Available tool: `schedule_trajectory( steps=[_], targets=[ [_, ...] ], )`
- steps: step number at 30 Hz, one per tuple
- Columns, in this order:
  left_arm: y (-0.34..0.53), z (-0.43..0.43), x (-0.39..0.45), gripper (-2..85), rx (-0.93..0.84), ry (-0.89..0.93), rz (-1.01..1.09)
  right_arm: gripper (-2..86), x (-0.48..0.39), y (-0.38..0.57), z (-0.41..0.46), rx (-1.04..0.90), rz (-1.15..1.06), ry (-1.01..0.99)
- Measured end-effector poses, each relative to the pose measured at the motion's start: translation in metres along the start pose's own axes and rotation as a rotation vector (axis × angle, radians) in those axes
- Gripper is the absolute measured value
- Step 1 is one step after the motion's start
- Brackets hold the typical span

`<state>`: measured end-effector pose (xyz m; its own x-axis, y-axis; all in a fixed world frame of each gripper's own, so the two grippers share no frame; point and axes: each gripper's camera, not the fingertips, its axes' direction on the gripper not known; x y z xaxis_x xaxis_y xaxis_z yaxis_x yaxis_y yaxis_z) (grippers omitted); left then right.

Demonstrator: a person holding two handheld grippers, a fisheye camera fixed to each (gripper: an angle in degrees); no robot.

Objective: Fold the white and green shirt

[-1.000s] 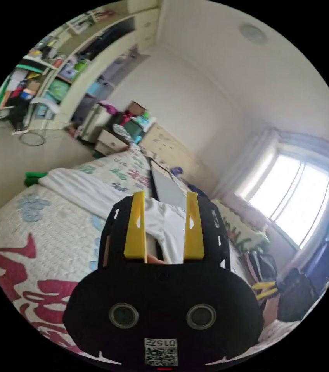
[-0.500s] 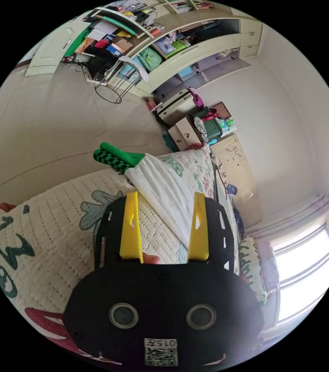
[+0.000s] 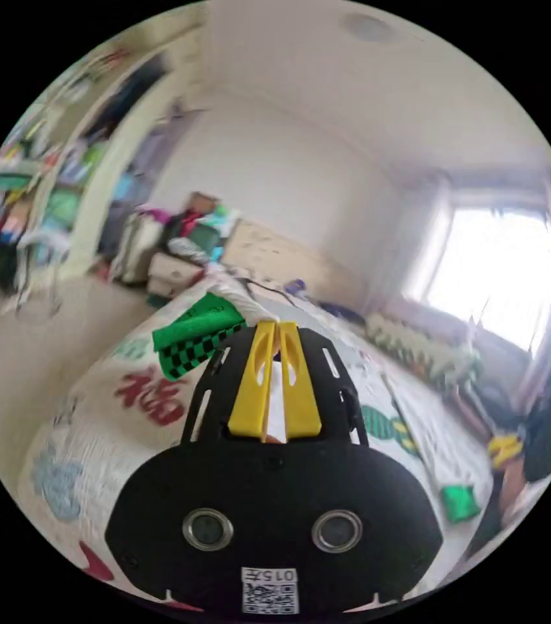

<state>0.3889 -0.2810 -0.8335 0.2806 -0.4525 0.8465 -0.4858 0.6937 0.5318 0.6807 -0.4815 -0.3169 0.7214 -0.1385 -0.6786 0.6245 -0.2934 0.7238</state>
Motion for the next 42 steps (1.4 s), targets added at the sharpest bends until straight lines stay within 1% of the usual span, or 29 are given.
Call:
schedule_trajectory(
  steps=[1, 2, 3, 4, 5, 7, 8, 10, 12, 17, 20, 21, 23, 25, 27, 29, 31, 32, 33, 34, 36, 38, 41, 42],
  targets=[
    [0.014, 0.020, 0.078, -0.4, -0.070, 0.108, 0.250, 9.1, 0.001, 0.000, 0.000, 0.032, 0.018, 0.022],
    [0.028, 0.030, 0.115, -0.3, -0.120, 0.163, 0.369, 9.2, 0.001, 0.001, 0.001, 0.044, 0.026, 0.033],
    [0.065, 0.051, 0.181, 0.0, -0.236, 0.245, 0.576, 9.5, 0.000, 0.002, 0.003, 0.059, 0.039, 0.058],
    [0.112, 0.070, 0.231, 0.1, -0.334, 0.274, 0.719, 9.8, -0.003, 0.004, 0.009, 0.059, 0.049, 0.088],
    [0.137, 0.077, 0.251, 0.1, -0.368, 0.276, 0.777, 10.1, -0.005, 0.006, 0.012, 0.053, 0.050, 0.106],
    [0.233, 0.093, 0.301, 0.2, -0.506, 0.253, 1.015, 11.0, -0.015, 0.012, 0.029, 0.001, 0.021, 0.176],
    [0.252, 0.094, 0.308, 0.2, -0.527, 0.226, 1.060, 11.1, -0.018, 0.013, 0.033, -0.012, 0.011, 0.190],
    [0.293, 0.076, 0.313, 0.3, -0.419, 0.152, 1.066, 11.2, -0.023, 0.015, 0.052, -0.063, -0.010, 0.229],
    [0.311, 0.069, 0.312, 0.3, -0.389, 0.161, 1.036, 11.3, -0.025, 0.010, 0.069, -0.083, -0.027, 0.243],
    [0.357, 0.062, 0.304, 0.7, -0.360, 0.196, 0.978, 11.5, -0.045, -0.022, 0.136, -0.173, -0.143, 0.245],
    [0.382, 0.062, 0.300, 1.2, -0.336, 0.196, 0.956, 11.5, -0.044, -0.038, 0.181, -0.221, -0.099, 0.168],
    [0.391, 0.062, 0.298, 1.4, -0.332, 0.207, 0.947, 11.4, -0.043, -0.043, 0.201, -0.268, -0.087, 0.141],
    [0.403, 0.062, 0.294, 1.7, -0.326, 0.221, 0.945, 10.8, -0.044, -0.047, 0.231, -0.356, -0.099, 0.164],
    [0.420, 0.061, 0.291, 2.7, -0.333, 0.195, 1.003, 8.2, -0.041, -0.048, 0.258, -0.434, -0.106, 0.186],
    [0.423, 0.057, 0.274, 3.9, -0.333, 0.150, 1.005, 5.9, -0.031, -0.054, 0.254, -0.407, -0.043, 0.159],
    [0.416, 0.057, 0.245, 5.7, -0.332, 0.088, 0.941, 4.9, -0.023, -0.056, 0.239, -0.367, 0.001, 0.167],
    [0.407, 0.065, 0.201, 8.7, -0.363, -0.069, 0.845, 4.8, -0.024, -0.055, 0.208, -0.313, 0.013, 0.220],
    [0.406, 0.068, 0.190, 9.5, -0.378, -0.088, 0.820, 4.8, -0.024, -0.055, 0.200, -0.305, 0.015, 0.235],
    [0.406, 0.076, 0.171, 10.7, -0.422, -0.085, 0.772, 4.8, -0.027, -0.052, 0.184, -0.291, 0.014, 0.265],
    [0.407, 0.085, 0.156, 11.8, -0.483, -0.040, 0.740, 4.8, -0.030, -0.049, 0.167, -0.276, 0.015, 0.294],
    [0.411, 0.100, 0.142, 12.7, -0.554, 0.001, 0.699, 4.8, -0.036, -0.042, 0.145, -0.258, 0.017, 0.315],
    [0.418, 0.114, 0.139, 12.7, -0.581, -0.011, 0.703, 4.8, -0.045, -0.034, 0.127, -0.244, 0.018, 0.316],
    [0.436, 0.136, 0.140, 11.5, -0.632, -0.080, 0.769, 4.8, -0.066, -0.024, 0.107, -0.240, 0.003, 0.316],
    [0.438, 0.140, 0.139, 10.6, -0.634, -0.073, 0.770, 4.8, -0.075, -0.020, 0.101, -0.243, -0.010, 0.330]
  ],
)
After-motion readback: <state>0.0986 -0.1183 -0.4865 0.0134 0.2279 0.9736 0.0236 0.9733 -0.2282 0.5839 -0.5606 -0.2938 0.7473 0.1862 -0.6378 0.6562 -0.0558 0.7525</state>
